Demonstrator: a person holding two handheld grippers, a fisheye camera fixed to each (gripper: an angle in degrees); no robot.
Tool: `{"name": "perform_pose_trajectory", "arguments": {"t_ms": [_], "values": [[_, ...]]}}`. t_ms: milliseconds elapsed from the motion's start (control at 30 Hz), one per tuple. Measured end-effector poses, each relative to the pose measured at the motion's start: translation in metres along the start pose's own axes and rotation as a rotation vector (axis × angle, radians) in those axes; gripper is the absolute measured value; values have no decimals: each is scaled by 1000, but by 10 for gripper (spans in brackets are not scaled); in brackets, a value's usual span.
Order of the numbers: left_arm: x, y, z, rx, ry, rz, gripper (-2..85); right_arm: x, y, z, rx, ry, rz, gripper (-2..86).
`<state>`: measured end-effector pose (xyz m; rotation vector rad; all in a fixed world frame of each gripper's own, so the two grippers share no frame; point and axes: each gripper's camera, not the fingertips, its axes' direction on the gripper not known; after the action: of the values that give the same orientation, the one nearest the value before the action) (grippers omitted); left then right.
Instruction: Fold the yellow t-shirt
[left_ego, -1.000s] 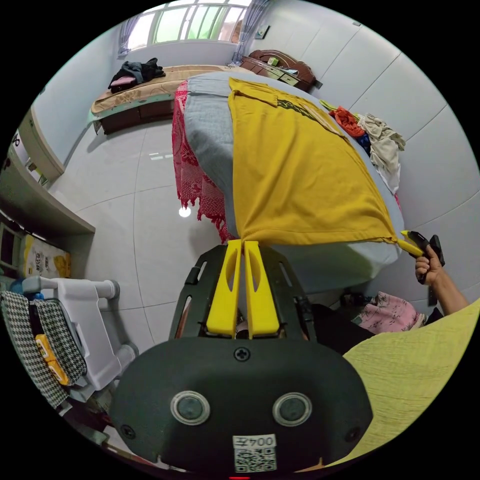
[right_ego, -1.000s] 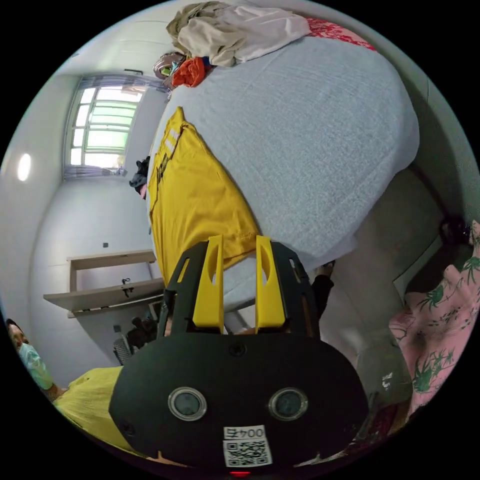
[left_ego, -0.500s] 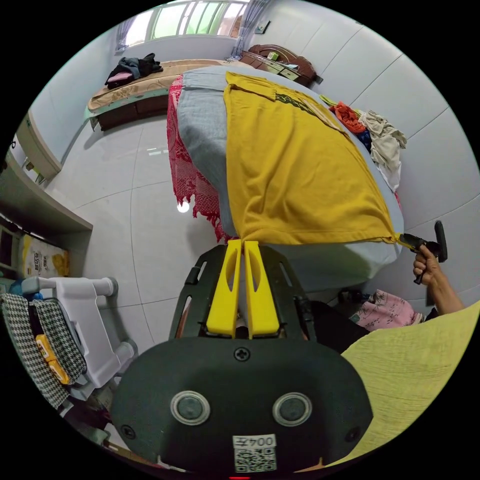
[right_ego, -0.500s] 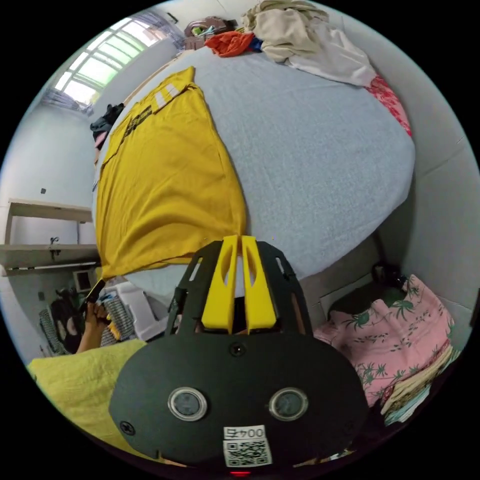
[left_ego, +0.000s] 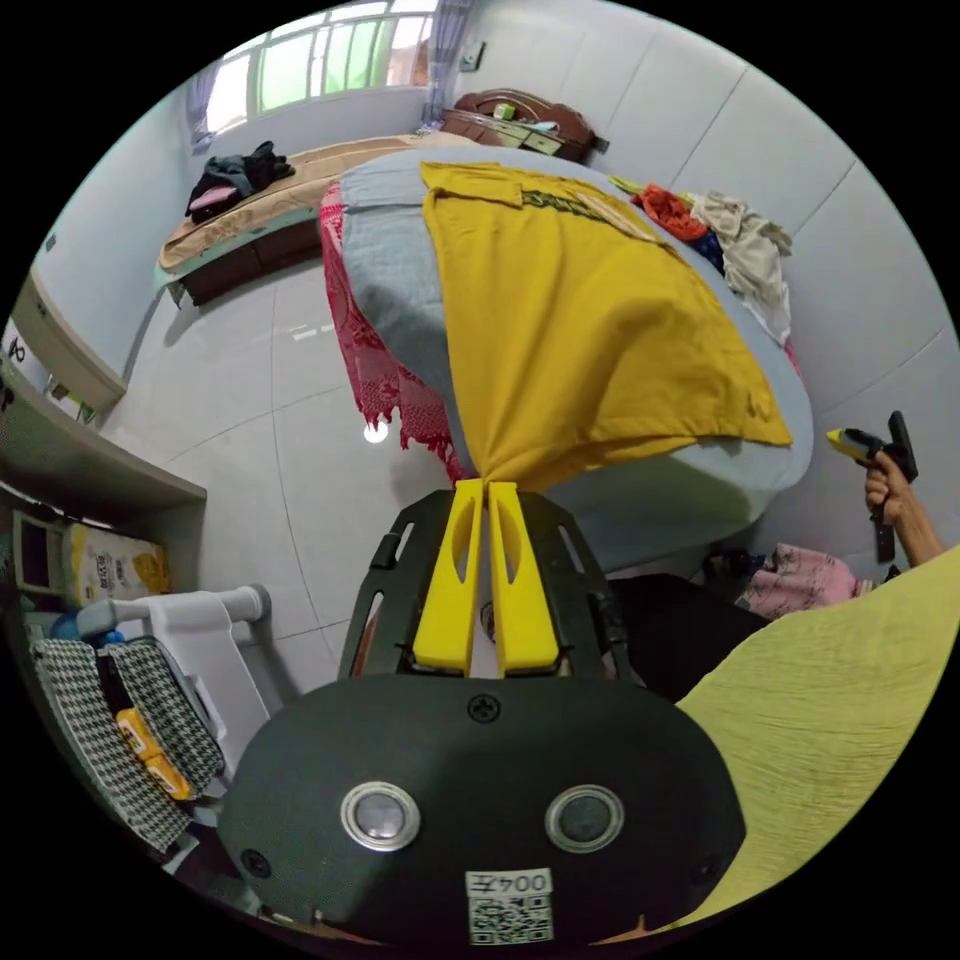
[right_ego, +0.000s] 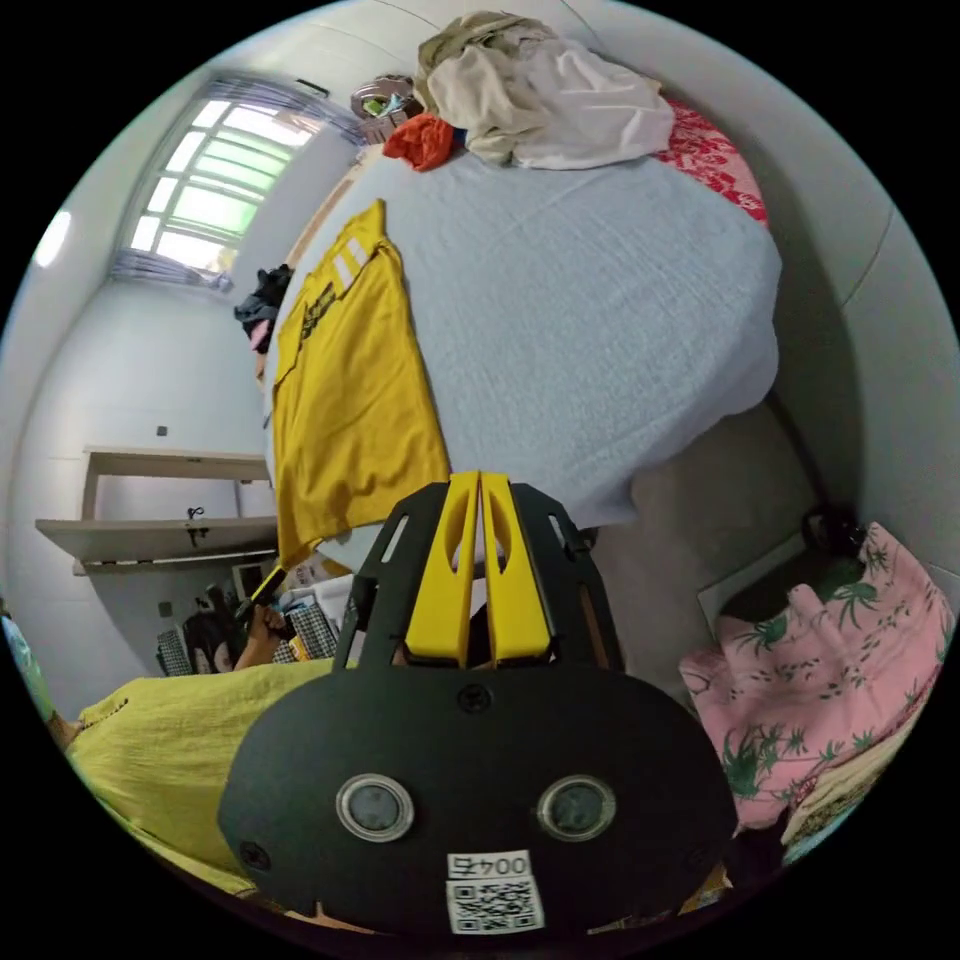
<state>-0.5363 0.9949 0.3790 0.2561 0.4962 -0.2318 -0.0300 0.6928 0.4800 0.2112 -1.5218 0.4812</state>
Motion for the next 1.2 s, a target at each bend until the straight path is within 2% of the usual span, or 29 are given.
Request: {"name": "perform_pose_trajectory", "arguments": {"t_ms": [133,233,467,533,600,800,933,1000,1200], "values": [[-8,-9,5,-19,35,-59,6,2,-4,26,-40,-107,-20,78],[-11,-17,6,-33,45,-77,7,0,-7,41,-29,-135,-14,88],[-18,-33,5,-50,67,-98,6,-38,-14,57,-6,186,-88,82],[-20,-37,4,-52,73,-96,6,-41,-16,57,-23,189,-88,82],[-25,-42,3,-55,78,-97,7,-42,-18,55,-48,176,-90,90],[-41,-53,-1,-53,100,-122,7,-9,-23,51,-77,-136,60,94],[-51,-58,-4,-57,102,-123,7,11,-29,56,-99,-317,97,49],[-59,-62,-9,-56,109,-129,7,6,-30,48,-79,-326,84,24],[-85,-65,-26,-7,164,-117,6,-1,-34,-26,-29,-160,21,3]]}}
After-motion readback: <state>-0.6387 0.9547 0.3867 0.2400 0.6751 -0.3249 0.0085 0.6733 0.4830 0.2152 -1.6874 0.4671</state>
